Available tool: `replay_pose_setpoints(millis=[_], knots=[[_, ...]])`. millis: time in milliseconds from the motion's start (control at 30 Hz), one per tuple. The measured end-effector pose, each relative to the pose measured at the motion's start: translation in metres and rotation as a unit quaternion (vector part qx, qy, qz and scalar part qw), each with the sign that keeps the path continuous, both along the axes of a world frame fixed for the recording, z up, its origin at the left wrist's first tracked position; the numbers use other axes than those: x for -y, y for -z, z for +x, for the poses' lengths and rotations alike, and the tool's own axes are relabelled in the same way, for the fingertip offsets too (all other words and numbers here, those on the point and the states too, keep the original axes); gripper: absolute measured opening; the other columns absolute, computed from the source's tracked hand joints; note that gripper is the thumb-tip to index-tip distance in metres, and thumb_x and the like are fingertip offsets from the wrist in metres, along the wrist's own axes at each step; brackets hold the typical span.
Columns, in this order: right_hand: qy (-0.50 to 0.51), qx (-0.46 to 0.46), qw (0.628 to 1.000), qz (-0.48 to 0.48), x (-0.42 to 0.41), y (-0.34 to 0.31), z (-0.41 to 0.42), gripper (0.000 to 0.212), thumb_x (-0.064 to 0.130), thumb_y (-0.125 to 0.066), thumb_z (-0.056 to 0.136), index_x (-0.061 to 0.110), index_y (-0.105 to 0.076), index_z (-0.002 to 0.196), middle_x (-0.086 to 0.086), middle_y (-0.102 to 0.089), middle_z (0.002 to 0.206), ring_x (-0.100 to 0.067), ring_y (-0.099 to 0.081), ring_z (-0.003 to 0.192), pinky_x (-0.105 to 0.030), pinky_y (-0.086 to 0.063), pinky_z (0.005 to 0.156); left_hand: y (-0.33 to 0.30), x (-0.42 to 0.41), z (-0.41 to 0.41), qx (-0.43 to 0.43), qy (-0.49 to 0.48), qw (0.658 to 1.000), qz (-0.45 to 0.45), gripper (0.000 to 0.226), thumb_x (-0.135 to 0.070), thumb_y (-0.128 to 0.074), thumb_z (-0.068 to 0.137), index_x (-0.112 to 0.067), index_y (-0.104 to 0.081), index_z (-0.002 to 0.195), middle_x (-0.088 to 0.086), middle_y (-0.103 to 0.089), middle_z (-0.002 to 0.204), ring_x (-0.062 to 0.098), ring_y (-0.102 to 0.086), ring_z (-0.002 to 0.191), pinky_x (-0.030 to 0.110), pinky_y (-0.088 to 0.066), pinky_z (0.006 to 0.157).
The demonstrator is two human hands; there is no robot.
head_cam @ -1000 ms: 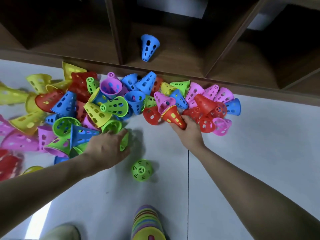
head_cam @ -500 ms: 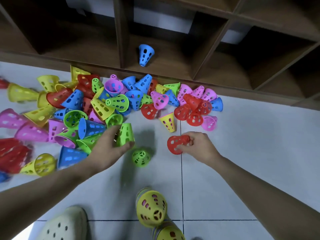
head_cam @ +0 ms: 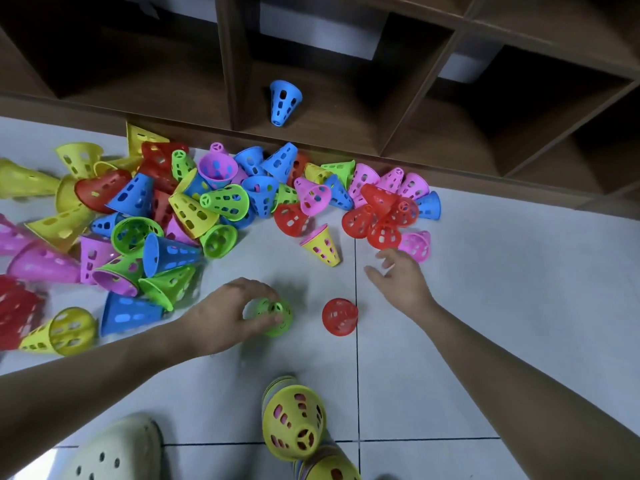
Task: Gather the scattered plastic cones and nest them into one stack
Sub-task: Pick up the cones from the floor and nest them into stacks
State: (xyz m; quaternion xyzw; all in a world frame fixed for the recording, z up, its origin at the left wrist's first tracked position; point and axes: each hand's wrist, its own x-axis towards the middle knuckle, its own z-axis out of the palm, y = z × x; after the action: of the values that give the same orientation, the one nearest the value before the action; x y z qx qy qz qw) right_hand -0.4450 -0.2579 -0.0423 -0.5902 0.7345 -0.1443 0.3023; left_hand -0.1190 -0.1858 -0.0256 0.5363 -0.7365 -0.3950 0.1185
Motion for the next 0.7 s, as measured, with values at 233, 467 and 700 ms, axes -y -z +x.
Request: replay_pose_setpoints(millis=[233,467,700], knots=[[0.108,-0.152,0.976,-0.112,0.043,0.007,-0.039,0.062,0.040,-0.075,0.080,0.012,-0.056,0.131,-0.018,-0.048,0.130,-0.039,-0.045,0.119,-0.048,-0.042,0.102,0.014,0.060,0.004,-0.005,-0.056,0.997,-0.050,0.056,-0.063,-0.040,0.093,-0.022,-0.060,0.126,-0.010,-0.056,0.122,0.002,-0.052,0.107,0.025,-0.043,0.096],[0.157,-0.059,0.986,-0.022,0.056,0.021,-0.058,0.045,0.043,-0.061,0.092,0.024,-0.057,0.133,-0.013,-0.042,0.140,-0.027,-0.041,0.130,-0.039,-0.042,0.104,0.023,0.130,-0.021,0.037,-0.048,0.995,-0.075,0.054,-0.034,-0.059,0.097,-0.023,-0.045,0.148,0.011,-0.040,0.149,0.029,-0.041,0.138,0.034,-0.031,0.114],[0.189,0.014,0.982,-0.017,0.049,0.025,-0.062,0.029,0.022,-0.071,0.086,0.017,-0.057,0.110,-0.007,-0.044,0.112,-0.018,-0.049,0.097,-0.020,-0.038,0.080,0.034,0.156,-0.041,0.154,-0.053,0.980,-0.111,0.056,-0.041,-0.071,0.085,-0.026,-0.054,0.136,0.011,-0.044,0.123,0.036,-0.055,0.114,0.048,-0.052,0.095]])
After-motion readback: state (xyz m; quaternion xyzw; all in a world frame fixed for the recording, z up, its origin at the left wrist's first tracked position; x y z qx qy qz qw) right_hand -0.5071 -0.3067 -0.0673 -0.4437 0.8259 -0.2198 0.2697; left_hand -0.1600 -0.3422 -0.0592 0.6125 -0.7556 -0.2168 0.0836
